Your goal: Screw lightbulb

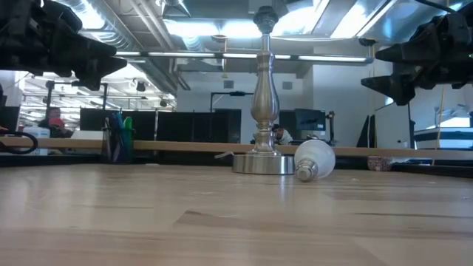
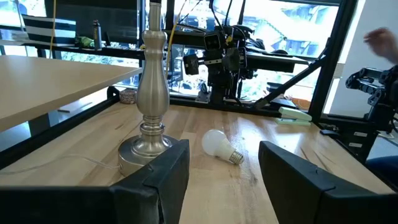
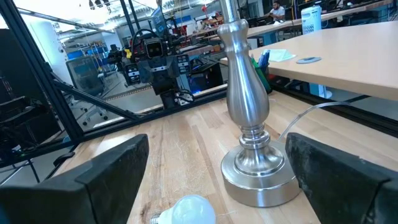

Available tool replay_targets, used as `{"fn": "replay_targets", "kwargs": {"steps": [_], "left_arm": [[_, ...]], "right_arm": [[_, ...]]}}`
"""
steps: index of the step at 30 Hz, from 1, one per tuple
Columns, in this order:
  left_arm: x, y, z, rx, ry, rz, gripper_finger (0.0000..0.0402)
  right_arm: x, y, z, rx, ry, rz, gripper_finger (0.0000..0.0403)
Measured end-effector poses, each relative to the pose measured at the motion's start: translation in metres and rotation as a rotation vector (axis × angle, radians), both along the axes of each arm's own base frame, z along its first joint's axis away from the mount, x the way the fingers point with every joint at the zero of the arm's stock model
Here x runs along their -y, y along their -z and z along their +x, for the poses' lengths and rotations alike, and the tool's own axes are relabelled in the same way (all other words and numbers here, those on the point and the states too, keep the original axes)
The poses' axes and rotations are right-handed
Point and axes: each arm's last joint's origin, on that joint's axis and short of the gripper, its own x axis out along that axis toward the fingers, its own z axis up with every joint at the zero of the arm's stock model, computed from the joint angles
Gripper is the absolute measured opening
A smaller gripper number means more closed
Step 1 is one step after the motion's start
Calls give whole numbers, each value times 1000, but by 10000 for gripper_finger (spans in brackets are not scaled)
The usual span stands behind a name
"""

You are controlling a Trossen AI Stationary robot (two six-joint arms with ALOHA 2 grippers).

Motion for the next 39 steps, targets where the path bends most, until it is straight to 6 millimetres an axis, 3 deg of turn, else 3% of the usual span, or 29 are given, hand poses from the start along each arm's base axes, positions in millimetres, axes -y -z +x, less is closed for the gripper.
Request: {"fn": "replay_targets", "kwargs": {"steps": [12, 25, 30, 39], "left_arm": [[0, -5, 0, 51, -12, 18, 182], [-4, -28, -6, 346, -92, -300, 182], [-5, -27, -6, 324, -150, -213, 182], [-4, -31, -6, 324, -119, -222, 182]], "right_arm": [[0, 0, 0, 0, 0, 0, 380], [0, 0, 0, 0, 0, 0, 380], [0, 0, 0, -1, 0, 0, 380], [0, 0, 0, 0, 0, 0, 380]]}}
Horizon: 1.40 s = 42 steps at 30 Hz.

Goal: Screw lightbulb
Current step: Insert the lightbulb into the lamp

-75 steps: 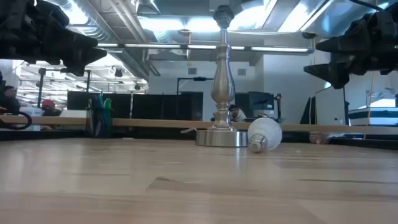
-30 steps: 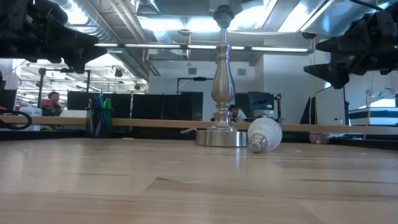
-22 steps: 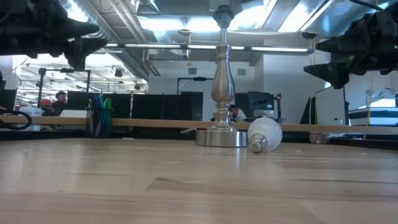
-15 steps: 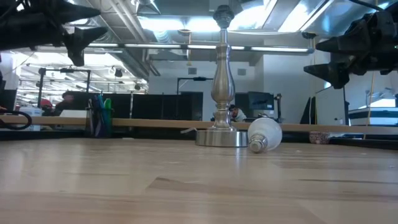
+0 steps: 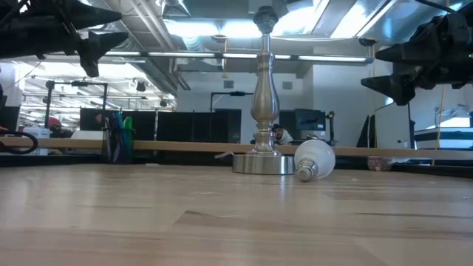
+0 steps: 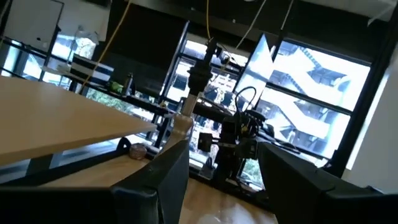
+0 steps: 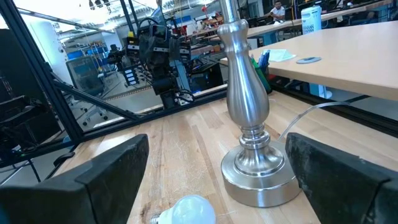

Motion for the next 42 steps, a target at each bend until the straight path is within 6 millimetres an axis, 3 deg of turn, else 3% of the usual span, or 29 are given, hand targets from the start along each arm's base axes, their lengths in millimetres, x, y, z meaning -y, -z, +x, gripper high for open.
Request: {"fn": "replay_targets", "kwargs": {"steps": [5, 8, 17, 21, 26, 37, 42], "left_arm": [[3, -31, 3, -2, 10, 137, 182], [6, -55, 17, -67, 24, 183, 182], [22, -102, 109, -429, 114, 207, 182], [29, -107, 148, -495, 142, 152, 182], [37, -109, 184, -419, 148, 170, 182], [33, -109, 235, -415, 6, 101, 184], [36, -122, 263, -530, 12, 94, 233]], "right_arm": [[0, 0, 0, 0, 0, 0, 380], [0, 0, 0, 0, 0, 0, 380], [0, 0, 0, 0, 0, 0, 380], [0, 0, 0, 0, 0, 0, 380], [0, 0, 0, 0, 0, 0, 380], [0, 0, 0, 0, 0, 0, 380], [0, 0, 0, 1, 0, 1, 380]]}}
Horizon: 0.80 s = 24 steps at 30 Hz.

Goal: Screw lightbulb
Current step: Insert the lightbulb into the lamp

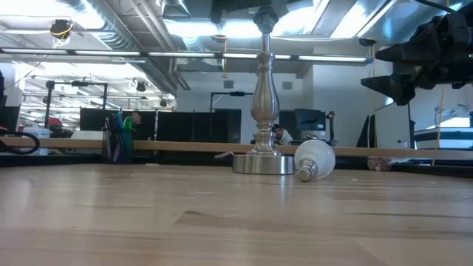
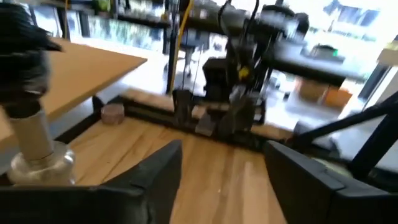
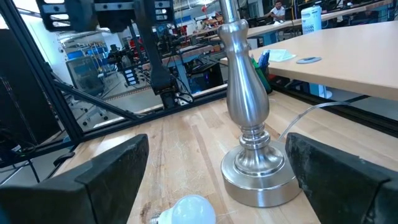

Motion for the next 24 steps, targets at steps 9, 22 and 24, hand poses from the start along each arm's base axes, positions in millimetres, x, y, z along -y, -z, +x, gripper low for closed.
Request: {"fn": "replay_targets", "kwargs": {"steps": [9, 22, 24], "left_arm": [[26, 26, 35, -251, 57, 2, 311], [30, 93, 63, -332, -115, -227, 294], [33, 105, 66, -360, -115, -228, 294]], "right_arm": [[-6, -8, -1, 9, -195, 5, 380], [-7, -9, 8, -90, -287, -28, 380], [-7, -8, 12, -112, -319, -22, 380]]}}
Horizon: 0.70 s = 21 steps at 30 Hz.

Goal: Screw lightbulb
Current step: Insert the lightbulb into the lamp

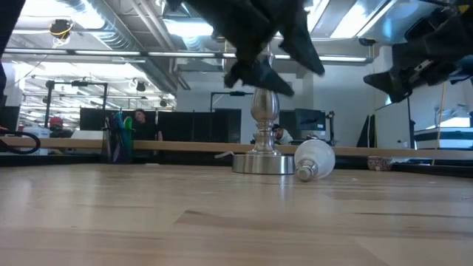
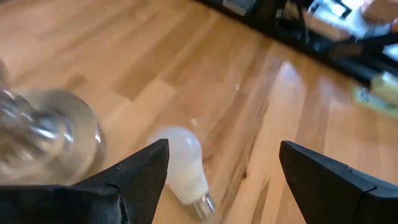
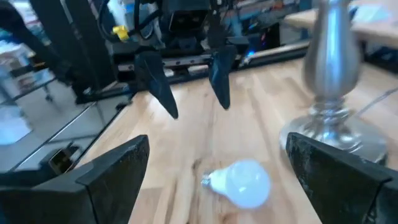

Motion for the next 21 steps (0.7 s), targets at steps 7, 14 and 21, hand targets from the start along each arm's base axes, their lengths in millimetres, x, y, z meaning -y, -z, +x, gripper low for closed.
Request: {"fn": "replay_targets", "kwargs": {"steps": [7, 14, 21], "left_arm": [[1, 31, 8, -73, 0, 13, 294], [2, 46, 11, -86, -20, -10, 294], [9, 60, 15, -75, -27, -37, 294]], "right_arm": [[1, 15, 12, -160, -44, 48, 380], [-4, 32, 21, -323, -86, 89, 380], [-14, 38, 34, -355, -90, 91, 380]]}}
